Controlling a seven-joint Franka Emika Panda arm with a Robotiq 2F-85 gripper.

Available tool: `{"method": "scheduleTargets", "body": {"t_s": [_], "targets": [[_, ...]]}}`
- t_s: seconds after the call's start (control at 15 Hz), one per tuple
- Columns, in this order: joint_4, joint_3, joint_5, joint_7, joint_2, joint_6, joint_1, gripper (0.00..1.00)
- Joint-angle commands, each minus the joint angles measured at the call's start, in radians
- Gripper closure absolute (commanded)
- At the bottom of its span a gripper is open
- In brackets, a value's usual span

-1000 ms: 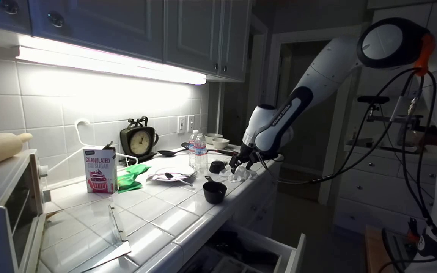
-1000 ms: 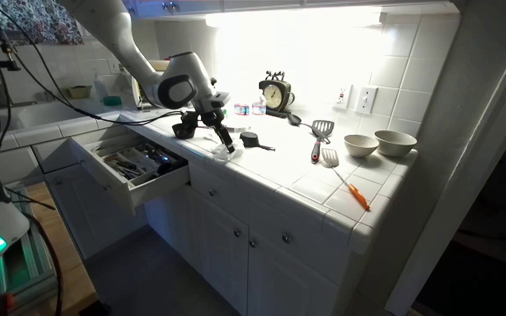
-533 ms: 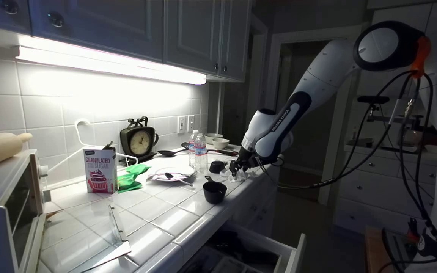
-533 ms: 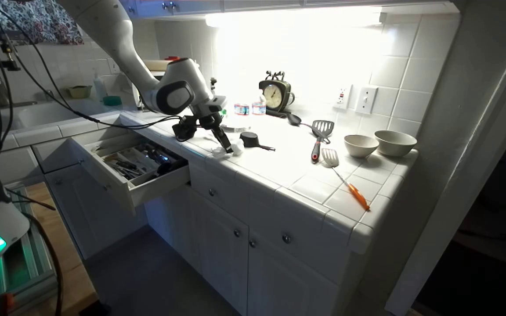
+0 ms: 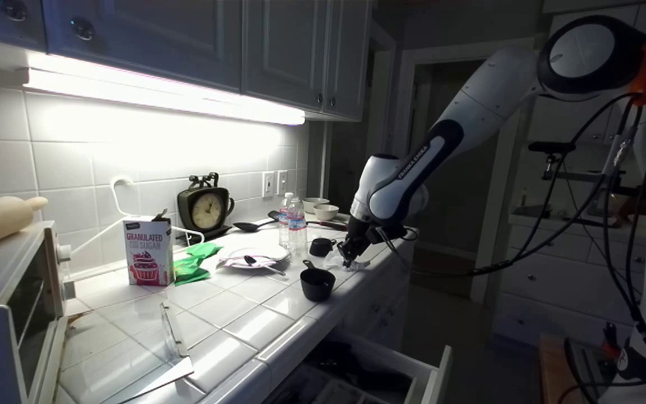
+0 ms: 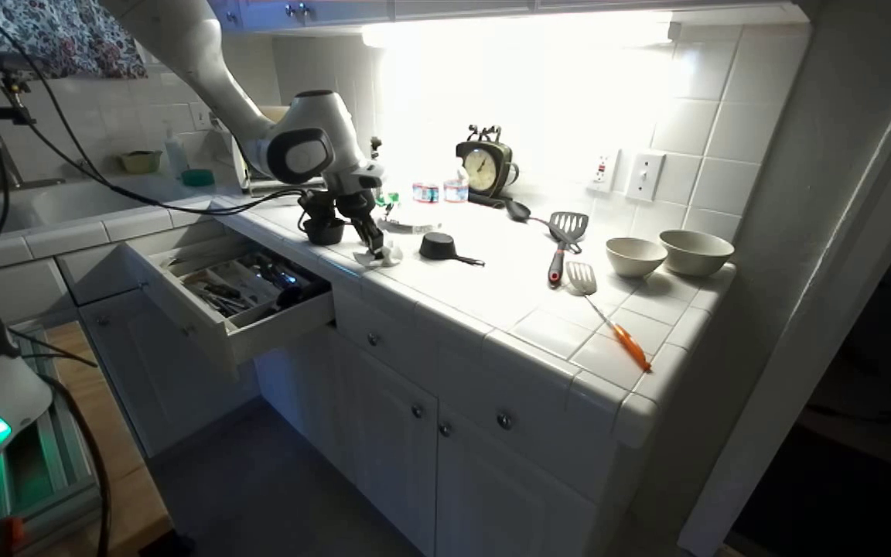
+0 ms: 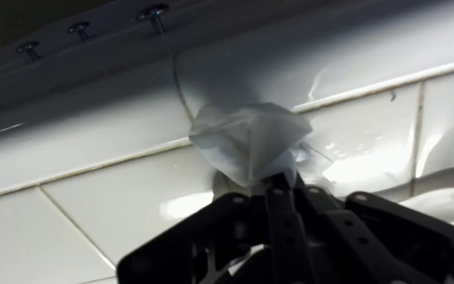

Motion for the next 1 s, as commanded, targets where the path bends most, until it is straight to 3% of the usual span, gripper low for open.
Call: {"method": "scheduleTargets", "body": {"t_s": [0.0,0.27,0.53,0.93], "targets": [[-0.020,0.051,0.044,-0.057,-0.034,-0.102,-0.009,0.99],[-0.016,0.095,0.087,-0.105,-0.043,-0.169,-0.020,0.99],[-0.012,0.031,-0.018,-0.092,-0.055,-0.238,0.013,0.99],[0.008,-0.095,-0.230,-0.015,-0.026,-0.179,0.041,0.99]]}}
